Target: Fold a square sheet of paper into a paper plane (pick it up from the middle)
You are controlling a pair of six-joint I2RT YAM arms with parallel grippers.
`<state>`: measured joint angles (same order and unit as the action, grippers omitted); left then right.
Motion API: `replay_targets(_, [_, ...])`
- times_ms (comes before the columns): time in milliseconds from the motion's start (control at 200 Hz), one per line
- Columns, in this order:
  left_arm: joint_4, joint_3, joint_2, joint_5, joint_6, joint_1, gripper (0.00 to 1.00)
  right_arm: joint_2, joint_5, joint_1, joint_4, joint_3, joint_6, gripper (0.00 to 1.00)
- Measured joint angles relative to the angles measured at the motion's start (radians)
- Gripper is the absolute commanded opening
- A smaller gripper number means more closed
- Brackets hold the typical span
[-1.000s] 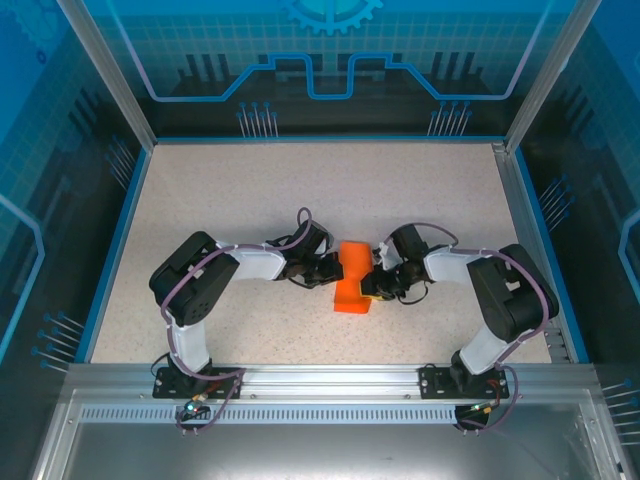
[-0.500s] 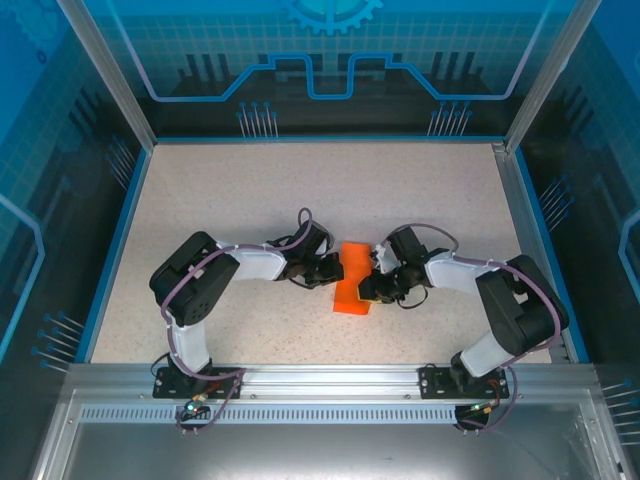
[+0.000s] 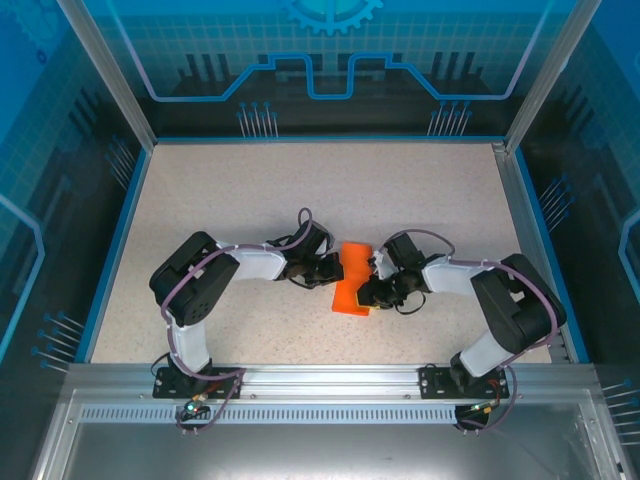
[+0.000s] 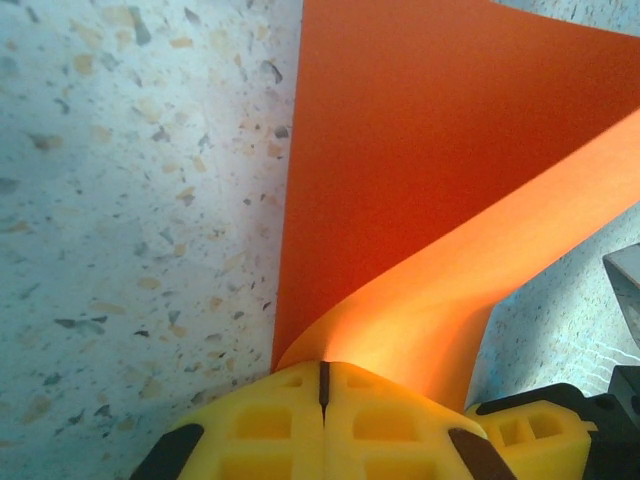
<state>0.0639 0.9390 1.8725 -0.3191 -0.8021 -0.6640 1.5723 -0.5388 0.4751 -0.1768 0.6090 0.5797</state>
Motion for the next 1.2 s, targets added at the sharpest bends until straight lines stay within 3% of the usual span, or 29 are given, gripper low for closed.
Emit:
replay_targets(295, [-0.003,0.001,0.000,0.000,0.000,0.000,0.00,-0.071,-0.034,0.003,-0.016,-0.021,0.023,0.25])
replay_targets(740, [-0.006,0.002,0.000,0.000,0.018,0.000,0.00,-0.047,-0.020,0.018,-0.025,-0.045,0.026,0.23])
replay_targets(1005, [-0.006,0.002,0.000,0.000,0.019,0.000,0.00,-0.143,0.000,0.020,-0.064,-0.045,0.035,0.25])
replay_targets(1200, [-0.008,0.003,0.000,0.000,0.019,0.000,0.00,-0.090,-0.010,0.016,-0.031,-0.081,0.040,0.23])
